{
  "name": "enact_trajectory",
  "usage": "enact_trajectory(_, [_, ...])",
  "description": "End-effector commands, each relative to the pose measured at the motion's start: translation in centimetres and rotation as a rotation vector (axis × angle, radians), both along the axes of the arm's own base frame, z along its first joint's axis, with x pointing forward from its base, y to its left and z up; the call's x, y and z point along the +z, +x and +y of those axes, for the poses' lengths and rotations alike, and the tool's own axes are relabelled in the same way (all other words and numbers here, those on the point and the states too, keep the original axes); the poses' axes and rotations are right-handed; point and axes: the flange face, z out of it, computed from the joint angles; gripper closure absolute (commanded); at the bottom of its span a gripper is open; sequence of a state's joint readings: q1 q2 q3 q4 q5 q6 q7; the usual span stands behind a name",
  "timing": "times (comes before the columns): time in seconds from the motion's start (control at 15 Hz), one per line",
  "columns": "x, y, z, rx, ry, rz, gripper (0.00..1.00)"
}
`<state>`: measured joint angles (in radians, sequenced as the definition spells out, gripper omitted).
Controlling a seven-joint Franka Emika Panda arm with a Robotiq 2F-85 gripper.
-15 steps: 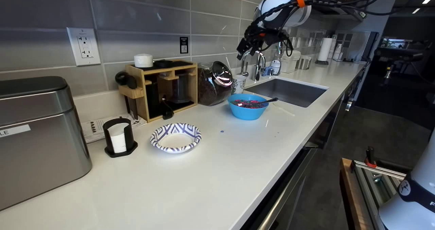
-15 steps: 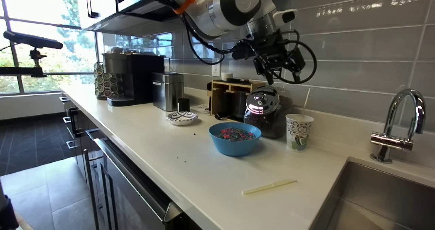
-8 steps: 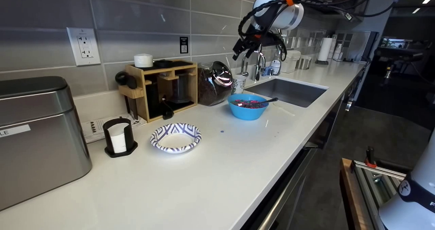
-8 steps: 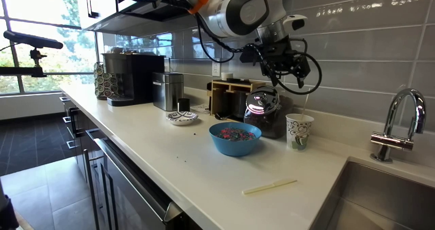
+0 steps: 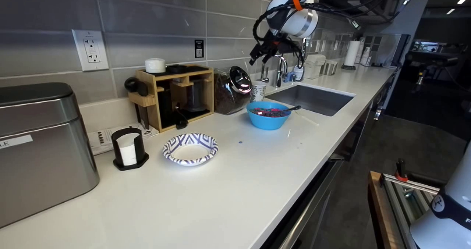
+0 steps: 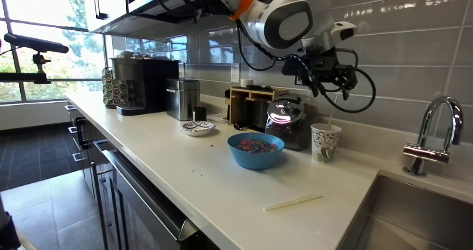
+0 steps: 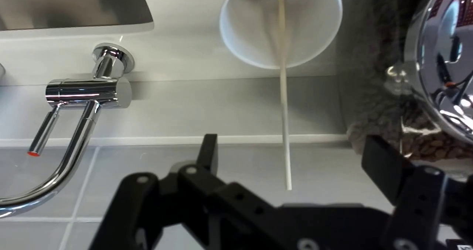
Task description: Remove the wooden stirrer from the coffee cup and place it on the counter.
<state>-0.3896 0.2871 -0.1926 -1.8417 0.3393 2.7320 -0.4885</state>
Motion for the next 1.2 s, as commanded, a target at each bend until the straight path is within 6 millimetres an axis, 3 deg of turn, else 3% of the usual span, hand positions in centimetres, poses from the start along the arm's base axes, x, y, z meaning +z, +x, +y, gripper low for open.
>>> enact_trajectory(0.0, [-1.8, 1.7, -1.3, -0.013, -0.003, -0.041, 0.04])
enact_trajectory(0.47, [-4.6, 3.6, -1.7, -0.025, -0.034, -0.061, 0.36])
enact_trajectory(0.6, [-5.3, 3.9, -1.6, -0.021, -0.034, -0.056, 0.31])
enact_trajectory(0.8, [-5.8, 4.2, -1.6, -0.016, -0.026, -0.049, 0.39])
enact_trajectory(1.0, [-6.0, 4.4, -1.7, -0.012, -0.018, -0.051, 0.57])
enact_trajectory(1.13, [-6.1, 4.5, -1.8, -0.013, -0.014, -0.057, 0.52])
